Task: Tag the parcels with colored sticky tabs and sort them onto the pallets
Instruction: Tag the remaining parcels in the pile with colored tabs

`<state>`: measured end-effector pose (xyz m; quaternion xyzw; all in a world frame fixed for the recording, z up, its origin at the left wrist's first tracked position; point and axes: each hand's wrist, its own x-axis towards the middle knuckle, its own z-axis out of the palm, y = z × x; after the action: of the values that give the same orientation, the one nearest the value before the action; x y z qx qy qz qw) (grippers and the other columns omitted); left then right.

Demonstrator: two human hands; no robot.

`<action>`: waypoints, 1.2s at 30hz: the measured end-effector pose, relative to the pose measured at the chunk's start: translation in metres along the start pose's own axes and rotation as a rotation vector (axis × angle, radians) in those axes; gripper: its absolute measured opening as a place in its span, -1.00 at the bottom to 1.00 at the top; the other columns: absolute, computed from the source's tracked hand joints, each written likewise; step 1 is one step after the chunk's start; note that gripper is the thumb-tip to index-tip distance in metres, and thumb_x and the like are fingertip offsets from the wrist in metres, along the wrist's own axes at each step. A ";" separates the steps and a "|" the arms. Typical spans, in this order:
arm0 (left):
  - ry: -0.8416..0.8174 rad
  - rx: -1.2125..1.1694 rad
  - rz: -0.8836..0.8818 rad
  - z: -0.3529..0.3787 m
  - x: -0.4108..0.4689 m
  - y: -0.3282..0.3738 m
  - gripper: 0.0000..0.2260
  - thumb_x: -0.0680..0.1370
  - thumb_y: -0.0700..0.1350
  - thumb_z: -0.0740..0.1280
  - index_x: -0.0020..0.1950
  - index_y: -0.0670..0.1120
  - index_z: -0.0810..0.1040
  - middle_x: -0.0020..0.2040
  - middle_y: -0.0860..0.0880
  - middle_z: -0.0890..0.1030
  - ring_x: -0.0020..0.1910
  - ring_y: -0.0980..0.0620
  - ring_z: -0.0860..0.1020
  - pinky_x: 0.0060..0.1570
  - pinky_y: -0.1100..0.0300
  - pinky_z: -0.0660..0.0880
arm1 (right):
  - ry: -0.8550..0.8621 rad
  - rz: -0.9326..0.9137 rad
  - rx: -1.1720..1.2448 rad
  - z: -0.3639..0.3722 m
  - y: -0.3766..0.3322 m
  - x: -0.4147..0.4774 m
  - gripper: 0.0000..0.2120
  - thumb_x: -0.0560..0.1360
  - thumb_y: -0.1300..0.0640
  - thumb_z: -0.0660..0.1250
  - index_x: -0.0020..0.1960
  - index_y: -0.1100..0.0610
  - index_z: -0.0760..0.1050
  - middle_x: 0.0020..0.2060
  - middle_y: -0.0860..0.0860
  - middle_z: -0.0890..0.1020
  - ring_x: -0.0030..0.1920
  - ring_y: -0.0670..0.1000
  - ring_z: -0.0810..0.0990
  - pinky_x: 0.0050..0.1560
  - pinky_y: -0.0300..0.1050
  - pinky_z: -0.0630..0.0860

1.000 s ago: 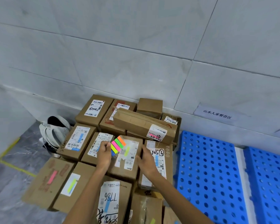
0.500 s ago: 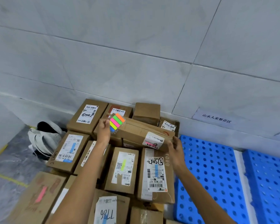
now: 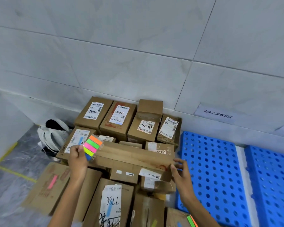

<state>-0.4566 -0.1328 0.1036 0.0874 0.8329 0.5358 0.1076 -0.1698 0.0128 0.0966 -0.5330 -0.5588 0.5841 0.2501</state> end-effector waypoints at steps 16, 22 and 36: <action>-0.243 -0.010 0.249 0.068 -0.076 0.079 -0.85 0.64 -0.13 0.10 -0.03 -0.16 0.40 -0.22 -0.03 0.49 -0.25 0.08 0.47 -0.37 0.37 0.34 | 0.018 -0.147 -0.253 -0.052 -0.018 0.030 -0.86 0.58 0.26 0.18 0.08 0.17 0.48 -0.04 0.04 0.57 -0.01 0.02 0.55 -0.18 -0.32 0.41; -0.503 -0.012 0.177 0.134 -0.065 0.092 -0.82 0.59 0.00 0.19 -0.19 0.01 0.37 -0.17 -0.13 0.55 -0.12 -0.24 0.59 -0.12 -0.23 0.55 | 0.090 0.116 -0.410 -0.046 -0.021 0.132 -0.67 0.60 0.14 0.15 0.29 0.28 0.41 0.17 0.20 0.54 -0.18 0.04 0.48 -0.09 -0.06 0.41; -0.650 -0.063 -0.014 0.174 -0.034 0.060 -0.77 0.56 -0.08 0.29 0.14 -0.18 0.52 0.01 -0.22 0.61 -0.23 -0.03 0.61 -0.42 0.30 0.55 | 0.130 0.373 -0.125 -0.003 0.044 0.225 -0.69 0.56 0.22 0.19 0.27 0.29 0.45 0.06 0.26 0.59 0.06 0.29 0.57 0.08 0.25 0.52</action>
<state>-0.3745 0.0346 0.0907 0.2450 0.7383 0.5047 0.3743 -0.2233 0.2030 -0.0205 -0.6783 -0.4683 0.5488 0.1397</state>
